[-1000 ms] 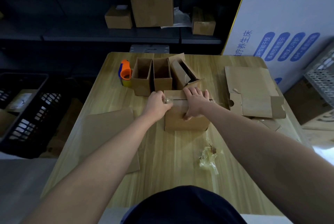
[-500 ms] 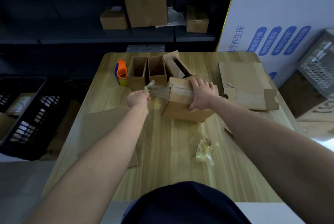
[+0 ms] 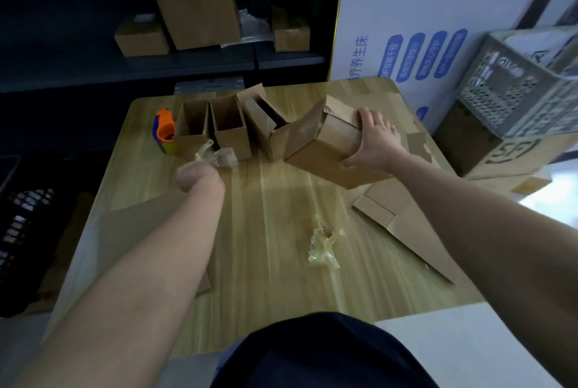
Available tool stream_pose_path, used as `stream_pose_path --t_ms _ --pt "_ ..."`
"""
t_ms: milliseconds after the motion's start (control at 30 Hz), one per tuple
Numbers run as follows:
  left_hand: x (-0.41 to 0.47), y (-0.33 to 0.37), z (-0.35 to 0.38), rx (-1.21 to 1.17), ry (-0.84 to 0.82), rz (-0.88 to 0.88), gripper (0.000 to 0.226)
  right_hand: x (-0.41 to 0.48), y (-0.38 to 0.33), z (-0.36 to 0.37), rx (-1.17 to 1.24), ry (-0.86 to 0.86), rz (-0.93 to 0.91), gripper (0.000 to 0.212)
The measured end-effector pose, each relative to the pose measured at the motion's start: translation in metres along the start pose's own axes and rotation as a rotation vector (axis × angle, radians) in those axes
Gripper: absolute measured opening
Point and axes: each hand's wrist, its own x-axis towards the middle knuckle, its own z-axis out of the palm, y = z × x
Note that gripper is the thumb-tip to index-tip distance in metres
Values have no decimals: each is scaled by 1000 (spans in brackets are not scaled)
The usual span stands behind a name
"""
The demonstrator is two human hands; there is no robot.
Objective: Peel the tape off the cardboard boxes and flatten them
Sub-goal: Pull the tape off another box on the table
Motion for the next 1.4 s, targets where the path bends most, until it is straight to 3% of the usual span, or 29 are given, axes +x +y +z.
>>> stream_pose_path --t_ms 133,367,500,633,733,833,1000,1100,1200,1300,1400 --pt "-21 -27 12 130 -213 196 20 -3 17 -10 -18 123 59 116" --pt "-89 -120 13 730 -900 641 11 -18 27 -6 2 155 72 117" --pt "-110 -165 1 1084 -1144 714 13 -26 39 -7 -2 141 72 118" --pt "-108 -176 -4 1293 -1230 659 28 -31 44 -6 18 112 64 118" --pt "-105 -171 1 1388 -1227 541 29 -32 39 -1 24 92 35 118" --pt "-106 -167 6 1382 -1141 491 10 -32 30 3 52 77 -13 119" --pt "-92 -153 3 1446 -1009 564 58 -28 15 6 75 67 -70 118" --pt "-75 -133 -2 1476 -985 497 54 -24 2 10 69 36 -102 118" --pt "-61 -100 -7 1141 -707 537 17 -17 -17 19 36 -10 -181 117" --pt "-54 -56 -16 555 -304 513 17 -10 -43 33 -47 -88 -261 119" --pt "-52 -24 -25 294 -291 550 18 -4 -75 53 -129 -155 -341 121"
